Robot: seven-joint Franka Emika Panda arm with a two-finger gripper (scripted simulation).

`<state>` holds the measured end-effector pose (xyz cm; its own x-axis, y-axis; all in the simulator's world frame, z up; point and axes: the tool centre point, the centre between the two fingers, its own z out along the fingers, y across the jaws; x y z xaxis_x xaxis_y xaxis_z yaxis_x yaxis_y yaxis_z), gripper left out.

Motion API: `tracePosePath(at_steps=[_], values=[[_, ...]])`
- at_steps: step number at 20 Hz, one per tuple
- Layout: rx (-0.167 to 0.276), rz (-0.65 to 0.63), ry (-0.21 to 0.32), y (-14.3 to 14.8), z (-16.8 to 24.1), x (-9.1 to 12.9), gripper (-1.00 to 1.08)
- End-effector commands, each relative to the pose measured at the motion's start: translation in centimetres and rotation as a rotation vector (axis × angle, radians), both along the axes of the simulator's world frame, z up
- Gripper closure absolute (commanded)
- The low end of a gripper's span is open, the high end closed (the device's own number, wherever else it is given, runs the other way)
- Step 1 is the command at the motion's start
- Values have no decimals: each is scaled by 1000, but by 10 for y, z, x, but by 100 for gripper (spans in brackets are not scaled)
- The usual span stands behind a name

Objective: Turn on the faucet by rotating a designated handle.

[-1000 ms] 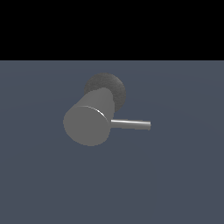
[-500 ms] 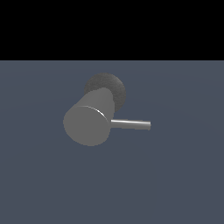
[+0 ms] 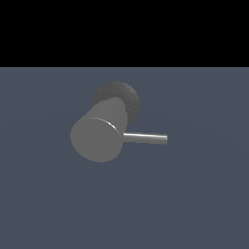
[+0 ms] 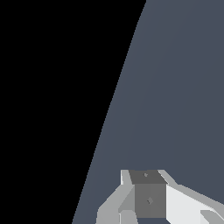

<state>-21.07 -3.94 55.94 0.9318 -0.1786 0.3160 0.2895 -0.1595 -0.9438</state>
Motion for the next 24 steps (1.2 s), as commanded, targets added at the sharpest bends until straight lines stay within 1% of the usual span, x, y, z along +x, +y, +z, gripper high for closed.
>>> tracePosePath(at_steps=[1,7,13,19,24], values=[[107,-28,-16,-16,2,5,108],[354,-104,-37,-58,-2,20,108],[594,-198,-33,-102,-19,37,108],[822,-307,-1,-143,-53,55,108],[1000,-410,50,-173,-93,70,108]])
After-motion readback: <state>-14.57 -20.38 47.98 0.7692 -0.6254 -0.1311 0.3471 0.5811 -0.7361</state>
